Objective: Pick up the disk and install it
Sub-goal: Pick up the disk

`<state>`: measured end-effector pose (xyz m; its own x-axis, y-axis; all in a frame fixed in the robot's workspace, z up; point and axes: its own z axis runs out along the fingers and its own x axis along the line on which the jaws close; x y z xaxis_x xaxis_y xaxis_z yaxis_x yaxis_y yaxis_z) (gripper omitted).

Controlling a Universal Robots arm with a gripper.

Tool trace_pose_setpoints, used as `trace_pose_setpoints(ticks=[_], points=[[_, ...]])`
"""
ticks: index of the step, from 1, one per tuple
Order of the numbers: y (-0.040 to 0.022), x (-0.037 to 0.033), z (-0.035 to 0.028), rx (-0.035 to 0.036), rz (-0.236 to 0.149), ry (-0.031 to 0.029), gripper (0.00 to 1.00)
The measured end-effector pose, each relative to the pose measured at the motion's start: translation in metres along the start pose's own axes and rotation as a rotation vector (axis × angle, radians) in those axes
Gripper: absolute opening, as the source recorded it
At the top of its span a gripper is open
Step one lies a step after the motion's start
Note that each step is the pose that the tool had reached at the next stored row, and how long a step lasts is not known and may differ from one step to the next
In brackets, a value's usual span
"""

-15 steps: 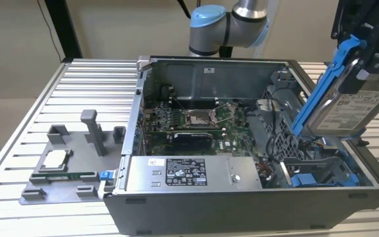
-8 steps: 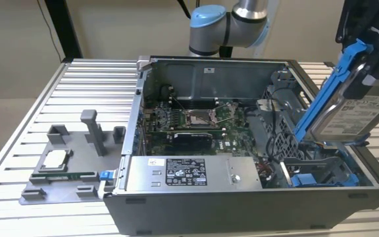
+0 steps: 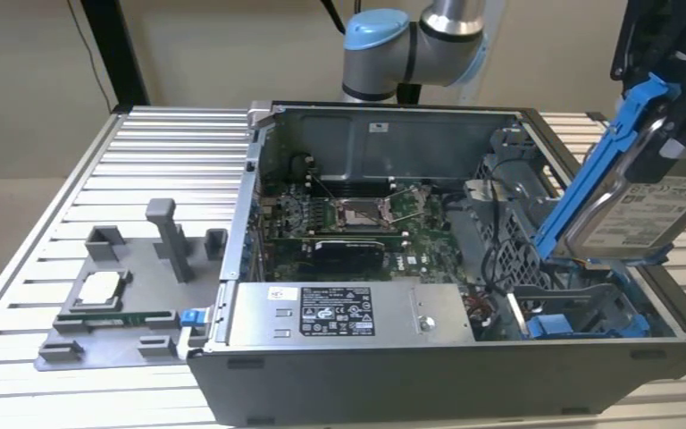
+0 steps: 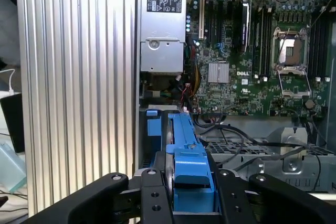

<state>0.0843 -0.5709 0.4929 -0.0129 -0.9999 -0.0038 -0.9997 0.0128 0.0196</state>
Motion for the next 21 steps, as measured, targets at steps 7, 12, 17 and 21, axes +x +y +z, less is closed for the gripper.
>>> trace_pose_setpoints(ticks=[7,12,17,21], points=[[-0.0003,0.0001,0.0042,0.0016,0.0,-0.0003,0.0],[-0.0015,0.0,0.0122,0.0037,0.0,0.0,0.0],[-0.0043,0.0001,0.0202,0.0058,0.0,-0.0002,0.0],[-0.0069,0.0002,0.0275,0.007,0.0,-0.0003,0.0]])
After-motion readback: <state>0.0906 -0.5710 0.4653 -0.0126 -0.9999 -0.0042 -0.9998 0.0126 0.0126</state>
